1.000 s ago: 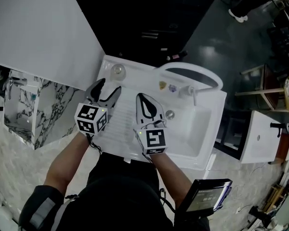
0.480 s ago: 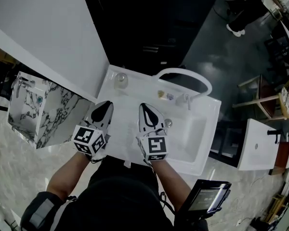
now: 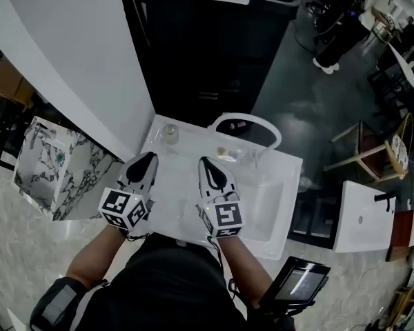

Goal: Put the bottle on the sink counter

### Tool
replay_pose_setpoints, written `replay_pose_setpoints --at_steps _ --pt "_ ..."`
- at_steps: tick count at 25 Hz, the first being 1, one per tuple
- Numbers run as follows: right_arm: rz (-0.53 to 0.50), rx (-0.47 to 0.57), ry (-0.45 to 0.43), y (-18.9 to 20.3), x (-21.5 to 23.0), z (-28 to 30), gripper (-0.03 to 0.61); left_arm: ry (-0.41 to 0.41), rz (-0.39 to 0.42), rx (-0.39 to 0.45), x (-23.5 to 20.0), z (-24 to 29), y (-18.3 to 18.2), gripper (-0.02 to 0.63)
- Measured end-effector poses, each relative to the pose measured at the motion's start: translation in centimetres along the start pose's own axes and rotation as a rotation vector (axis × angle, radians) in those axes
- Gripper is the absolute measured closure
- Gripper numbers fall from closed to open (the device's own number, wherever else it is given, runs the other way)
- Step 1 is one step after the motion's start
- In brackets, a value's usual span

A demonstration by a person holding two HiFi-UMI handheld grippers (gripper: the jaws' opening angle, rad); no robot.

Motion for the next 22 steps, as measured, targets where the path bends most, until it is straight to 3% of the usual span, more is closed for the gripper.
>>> replay_pose_setpoints --at_steps 7,14,22 --pt "-0.022 0.032 -0.026 -2.5 -0.6 -1.0 0.583 -0.005 0.035 0.049 0.9 -1.4 -1.9 0.583" --pt "0.017 0.018 -0.092 -2.7 -1.8 -1.4 0.583 -0.01 0.0 0.062 0.7 -2.5 -2.5 0.581" --pt "0.019 0.037 -0.118 -3.7 -2.9 -0.7 0.583 0.0 0.055 0.087 0.4 -2.6 -3.4 0.581"
Point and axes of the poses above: the fingertips, and each gripper's own axes: z forward along the fingers, x to its right, y out of its underside, the point moved 4 cm from there along -z, backward along the fingers, and after that the axes turned 7 degrees about -y, right-handed, at the moved point
